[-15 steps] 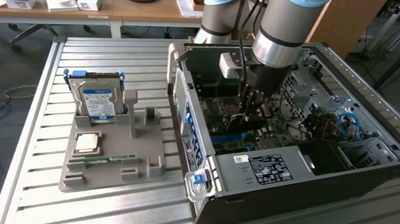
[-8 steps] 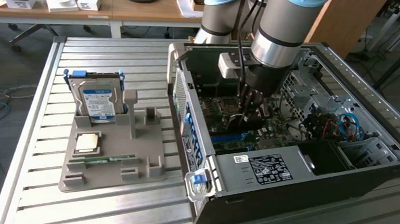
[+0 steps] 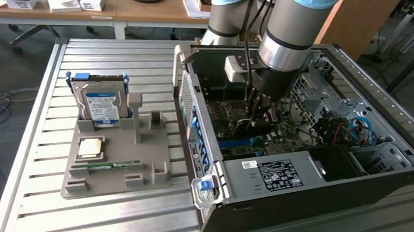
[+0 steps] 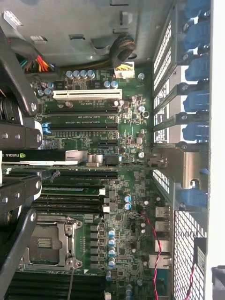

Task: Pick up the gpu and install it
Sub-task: 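Insert the gpu into the slot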

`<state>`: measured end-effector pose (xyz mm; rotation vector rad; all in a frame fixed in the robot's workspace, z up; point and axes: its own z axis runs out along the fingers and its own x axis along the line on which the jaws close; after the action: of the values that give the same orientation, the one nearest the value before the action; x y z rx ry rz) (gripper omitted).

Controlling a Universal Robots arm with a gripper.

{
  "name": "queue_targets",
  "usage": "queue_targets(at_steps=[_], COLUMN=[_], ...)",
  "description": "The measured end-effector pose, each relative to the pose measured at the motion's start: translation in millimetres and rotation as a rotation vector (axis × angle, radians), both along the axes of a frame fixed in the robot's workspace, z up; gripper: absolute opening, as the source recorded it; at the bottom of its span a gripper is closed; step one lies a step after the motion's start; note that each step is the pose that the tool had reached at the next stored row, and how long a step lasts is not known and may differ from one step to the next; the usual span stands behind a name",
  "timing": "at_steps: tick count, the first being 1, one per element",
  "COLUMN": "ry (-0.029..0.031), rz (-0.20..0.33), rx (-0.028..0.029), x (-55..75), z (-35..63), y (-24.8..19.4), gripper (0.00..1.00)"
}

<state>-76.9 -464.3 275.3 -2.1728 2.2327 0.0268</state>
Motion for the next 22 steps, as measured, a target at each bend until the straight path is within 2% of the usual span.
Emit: queue_targets(at_steps=[22], ry=[-0.0001], rz=[0.000], rx=[0.0001], x=[-0.4], z=[-3.9], y=[0.7], gripper=[0.26])
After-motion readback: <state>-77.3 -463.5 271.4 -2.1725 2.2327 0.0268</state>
